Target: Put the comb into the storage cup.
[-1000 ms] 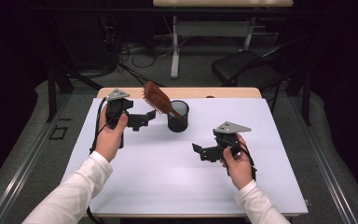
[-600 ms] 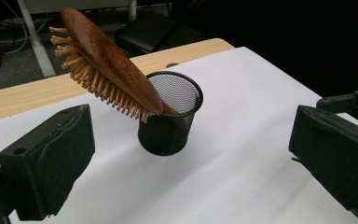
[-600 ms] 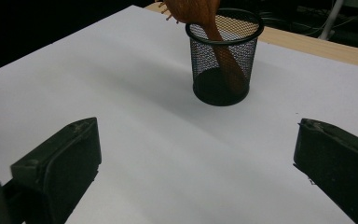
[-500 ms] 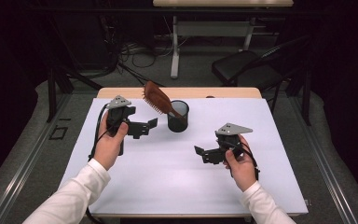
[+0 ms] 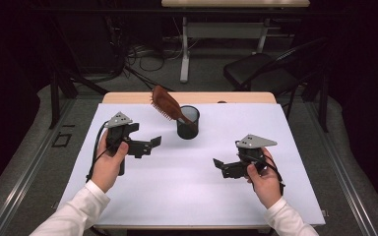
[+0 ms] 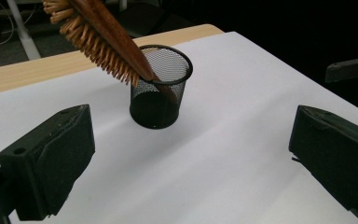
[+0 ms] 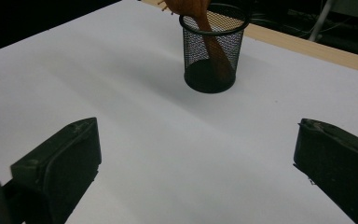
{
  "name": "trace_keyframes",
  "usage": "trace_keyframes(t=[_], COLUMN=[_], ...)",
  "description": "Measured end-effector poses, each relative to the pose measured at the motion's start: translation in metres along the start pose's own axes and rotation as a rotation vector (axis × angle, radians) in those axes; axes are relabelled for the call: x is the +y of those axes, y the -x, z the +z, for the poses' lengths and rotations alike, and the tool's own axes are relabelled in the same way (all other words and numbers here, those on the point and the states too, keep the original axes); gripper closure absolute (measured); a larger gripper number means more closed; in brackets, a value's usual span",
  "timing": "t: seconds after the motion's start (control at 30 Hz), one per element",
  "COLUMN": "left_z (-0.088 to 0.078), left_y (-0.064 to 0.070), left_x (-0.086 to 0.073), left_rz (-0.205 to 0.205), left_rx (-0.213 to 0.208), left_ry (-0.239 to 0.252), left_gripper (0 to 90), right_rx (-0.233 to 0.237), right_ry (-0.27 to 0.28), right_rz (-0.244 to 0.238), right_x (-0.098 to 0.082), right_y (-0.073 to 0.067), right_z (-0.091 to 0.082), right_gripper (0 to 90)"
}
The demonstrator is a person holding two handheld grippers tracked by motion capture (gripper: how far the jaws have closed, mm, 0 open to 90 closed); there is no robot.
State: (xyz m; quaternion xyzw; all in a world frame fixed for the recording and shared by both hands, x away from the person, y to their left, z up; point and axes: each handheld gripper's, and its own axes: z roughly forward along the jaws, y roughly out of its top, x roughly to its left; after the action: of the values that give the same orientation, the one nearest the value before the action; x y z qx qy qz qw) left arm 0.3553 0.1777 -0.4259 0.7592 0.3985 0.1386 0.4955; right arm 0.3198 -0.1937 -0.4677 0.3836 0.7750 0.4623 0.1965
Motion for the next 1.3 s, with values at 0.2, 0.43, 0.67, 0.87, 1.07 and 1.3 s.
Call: trace_keyframes(t=[0.2,0.43,0.67,0.87,1.07,1.3], left_z=[-0.009,-0.019,-0.022,-0.026,-0.025,-0.024], left_y=[-0.007,-0.012,-0.019,-0.025,-0.029,-0.033], left_x=[-0.010,-0.023,-0.037,-0.045,-0.058,-0.070], left_rz=[-0.020,-0.037,-0.071,-0.088,-0.088,-0.115], left_rx=[0.018,0.029,0.018,0.028,0.048,0.045], left_ry=[0.012,0.030,0.027,0.042,0.036,0.044], left_gripper=[0.4,0.4,0.4,0.4,0.4,0.4], right_rx=[-0.010,-0.031,-0.060,-0.075,-0.090,-0.100], right_ry=[-0.001,0.004,0.015,0.020,0.018,0.014], right_rz=[0.006,0.018,0.033,0.050,0.071,0.083], right_x=[-0.005,-0.012,-0.020,-0.027,-0.035,-0.043], right_y=[0.003,0.009,0.016,0.022,0.028,0.034], right_z=[-0.006,-0.012,-0.017,-0.021,-0.023,-0.023], right_gripper=[0.4,0.4,0.4,0.4,0.4,0.4])
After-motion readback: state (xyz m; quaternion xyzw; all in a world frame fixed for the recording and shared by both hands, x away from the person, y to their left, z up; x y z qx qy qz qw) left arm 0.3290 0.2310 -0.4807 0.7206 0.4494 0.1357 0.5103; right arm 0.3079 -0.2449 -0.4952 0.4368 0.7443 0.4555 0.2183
